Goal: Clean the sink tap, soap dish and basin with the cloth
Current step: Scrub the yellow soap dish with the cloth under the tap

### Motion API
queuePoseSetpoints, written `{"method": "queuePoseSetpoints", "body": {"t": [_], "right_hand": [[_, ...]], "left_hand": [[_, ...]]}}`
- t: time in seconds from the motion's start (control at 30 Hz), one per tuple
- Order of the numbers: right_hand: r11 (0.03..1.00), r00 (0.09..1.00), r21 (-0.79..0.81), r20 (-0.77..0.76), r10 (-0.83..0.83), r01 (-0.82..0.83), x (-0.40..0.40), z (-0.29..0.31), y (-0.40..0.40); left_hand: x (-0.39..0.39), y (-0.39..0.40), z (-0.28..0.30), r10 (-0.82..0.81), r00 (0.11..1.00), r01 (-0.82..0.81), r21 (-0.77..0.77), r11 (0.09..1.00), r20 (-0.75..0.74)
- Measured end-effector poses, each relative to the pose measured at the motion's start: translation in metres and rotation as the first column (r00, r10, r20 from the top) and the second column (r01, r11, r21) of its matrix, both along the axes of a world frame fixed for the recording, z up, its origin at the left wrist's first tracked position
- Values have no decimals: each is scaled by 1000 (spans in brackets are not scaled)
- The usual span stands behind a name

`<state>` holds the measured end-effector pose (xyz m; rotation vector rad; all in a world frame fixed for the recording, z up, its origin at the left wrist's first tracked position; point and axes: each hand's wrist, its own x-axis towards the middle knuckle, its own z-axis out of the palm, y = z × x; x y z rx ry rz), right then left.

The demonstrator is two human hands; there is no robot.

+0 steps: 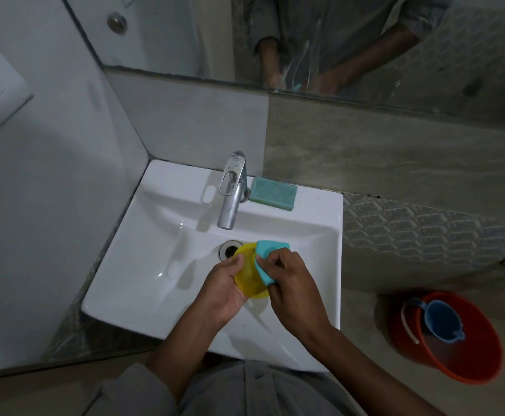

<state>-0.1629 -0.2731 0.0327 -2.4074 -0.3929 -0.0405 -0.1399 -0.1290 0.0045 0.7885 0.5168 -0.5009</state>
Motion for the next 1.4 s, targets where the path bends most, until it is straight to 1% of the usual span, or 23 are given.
{"method": "queuePoseSetpoints", "body": {"t": [0.07, 0.13, 0.2, 0.27, 0.33, 0.4, 0.43, 0.47, 0.5, 0.53, 0.57, 0.6, 0.63, 0.67, 0.7, 0.77, 0.87, 0.97, 1.1, 1.17, 1.27, 1.33, 1.4], "right_hand": [[1000, 998, 27, -57, 9, -8, 3, 0, 0], [995, 991, 95, -132, 23, -10, 7, -1, -4], [989, 979, 126, -181, 98, -76, 9, 0, -11], [970, 961, 14, -136, 241, -242, 9, 2, -18], [905, 915, -138, -50, 400, -403, 13, 7, -27], [832, 856, -248, 20, 517, -497, 25, 12, -38], [821, 843, -263, 46, 536, -507, 31, 15, -44], [841, 854, -233, 68, 515, -489, 37, 17, -50], [890, 890, -149, 91, 446, -431, 40, 19, -56], [946, 940, -22, 108, 323, -323, 42, 19, -63], [976, 978, 110, 114, 174, -187, 43, 19, -68], [977, 993, 208, 113, 22, -45, 42, 18, -72], [964, 989, 256, 107, -102, 71, 39, 16, -73], [953, 978, 266, 103, -179, 146, 35, 12, -71], [949, 972, 259, 103, -212, 179, 30, 8, -66], [961, 974, 225, 120, -192, 161, 22, 0, -50], [989, 989, 141, 140, -55, 35, 16, -11, -22], [999, 997, 47, 72, 9, -12, 8, -23, -6], [991, 993, 78, 21, -112, 110, 6, -29, -2], [978, 984, 107, 1, -179, 178, 7, -27, 5], [940, 960, 201, -106, -260, 277, 8, -22, 17], [918, 940, 220, -164, -298, 329, 14, -20, 23], [911, 924, 207, -223, -311, 356, 19, -17, 27]], "left_hand": [[-1, 1, -2, -9, 1000, 10, 27, 1000, -20], [-1, 3, -1, -32, 999, 33, 30, 999, -35], [2, 10, 1, -65, 996, 66, 14, 998, -67], [6, 18, 3, -110, 988, 109, -10, 994, -111], [6, 22, 2, -143, 975, 142, -18, 990, -169], [2, 20, 0, -145, 965, 139, -44, 989, -219], [1, 19, 0, -143, 963, 130, -69, 989, -227], [2, 20, -1, -130, 966, 112, -91, 990, -226], [4, 22, 0, -101, 971, 80, -104, 991, -219], [6, 26, -1, -65, 976, 44, -103, 994, -208], [8, 30, -1, -26, 981, 8, -93, 996, -193], [8, 33, -1, 2, 984, -17, -81, 997, -178], [8, 34, -2, 20, 987, -32, -72, 997, -161], [8, 34, -3, 29, 990, -38, -62, 997, -141], [7, 33, -3, 32, 993, -37, -43, 998, -117], [6, 27, 0, 35, 998, -35, 15, 999, -61], [6, 19, 3, 52, 998, -54, 81, 995, 32], [3, 17, 5, 39, 990, -59, 156, 986, 132], [-4, 12, 2, 41, 972, -93, 216, 972, 233], [-7, 7, 2, 42, 960, -122, 276, 953, 276], [-9, 1, 2, 39, 944, -163, 361, 918, 327], [-11, 0, 1, -4, 923, -177, 434, 883, 385], [-13, 0, -1, -94, 897, -170, 534, 828, 431]]}}
